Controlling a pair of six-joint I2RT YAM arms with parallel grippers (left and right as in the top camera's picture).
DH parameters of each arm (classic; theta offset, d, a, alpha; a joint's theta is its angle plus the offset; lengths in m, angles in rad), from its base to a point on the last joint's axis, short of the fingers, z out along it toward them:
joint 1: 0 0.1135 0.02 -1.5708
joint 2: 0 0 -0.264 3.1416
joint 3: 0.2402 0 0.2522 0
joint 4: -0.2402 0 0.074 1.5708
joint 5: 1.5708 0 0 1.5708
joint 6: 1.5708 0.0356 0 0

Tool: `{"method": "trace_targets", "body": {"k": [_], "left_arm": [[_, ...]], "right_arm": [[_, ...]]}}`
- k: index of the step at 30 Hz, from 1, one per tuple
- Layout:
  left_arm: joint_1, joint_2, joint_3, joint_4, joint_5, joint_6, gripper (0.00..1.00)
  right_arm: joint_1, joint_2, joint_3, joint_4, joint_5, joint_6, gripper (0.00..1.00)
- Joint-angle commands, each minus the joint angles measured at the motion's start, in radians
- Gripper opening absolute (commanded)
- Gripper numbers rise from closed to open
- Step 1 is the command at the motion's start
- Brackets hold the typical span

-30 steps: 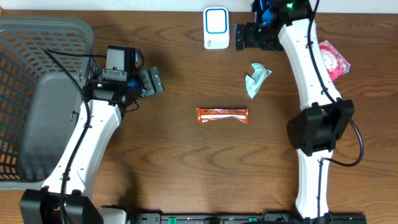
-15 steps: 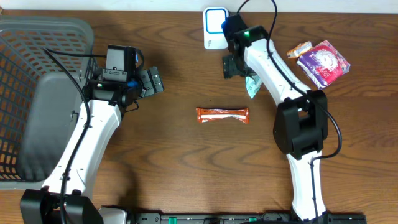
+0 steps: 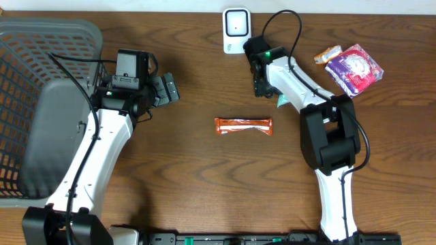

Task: Scan the item barcode
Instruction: 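Grasp the mint-green package with the right gripper, then hold the green package up to the scanner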

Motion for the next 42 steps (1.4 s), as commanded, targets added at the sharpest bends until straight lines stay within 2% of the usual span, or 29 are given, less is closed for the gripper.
{"method": "trace_targets", "body": {"k": [1,3,7,13,17,21,24,27,28,30,33,37,39,41,42], "left_arm": [[0.001,-0.019,0.029,0.000,-0.009,-0.013,0.98],[0.001,-0.019,0.029,0.000,-0.010,-0.013,0.98],[0.001,-0.019,0.029,0.000,-0.009,-0.013,0.98],[0.001,-0.019,0.028,0.000,-0.009,-0.013,0.98],[0.001,-0.019,0.029,0.000,-0.009,-0.013,0.98],[0.001,-0.019,0.029,0.000,-0.009,-0.013,0.98],[0.001,-0.019,0.028,0.000,-0.009,-0.013,0.98],[0.001,-0.019,0.028,0.000,-0.009,-0.013,0.98],[0.001,-0.019,0.028,0.000,-0.009,-0.013,0.98],[0.001,-0.019,0.029,0.000,-0.009,-0.013,0.98],[0.001,-0.019,0.028,0.000,-0.010,-0.013,0.98],[0.001,-0.019,0.028,0.000,-0.009,-0.013,0.98],[0.001,-0.019,0.029,0.000,-0.009,-0.013,0.98],[0.001,-0.019,0.028,0.000,-0.009,-0.013,0.98],[0.001,-0.019,0.028,0.000,-0.009,-0.013,0.98]], "right_arm": [[-0.026,0.010,-0.032,-0.032,0.005,0.008,0.96],[-0.039,-0.014,0.008,-0.071,-0.029,0.008,0.99],[-0.108,-0.095,0.120,-0.153,-0.269,-0.086,0.99],[-0.302,-0.149,0.118,-0.253,-0.637,-0.250,0.99],[-0.407,-0.140,-0.006,-0.131,-0.992,-0.317,0.98],[-0.427,-0.140,-0.171,0.046,-1.019,-0.246,0.95],[-0.420,-0.140,-0.268,0.180,-1.020,-0.188,0.89],[-0.411,-0.140,-0.338,0.313,-1.015,-0.132,0.67],[-0.411,-0.140,-0.348,0.332,-1.015,-0.114,0.55],[-0.410,-0.140,-0.350,0.341,-1.018,-0.073,0.03],[-0.409,-0.140,-0.333,0.367,-1.101,-0.021,0.01],[-0.407,-0.141,-0.269,0.556,-1.395,0.126,0.01],[-0.393,-0.141,-0.238,0.789,-1.486,0.287,0.01],[-0.371,-0.141,-0.235,0.984,-1.480,0.415,0.01],[-0.340,-0.140,-0.235,1.144,-1.439,0.502,0.01]]}}
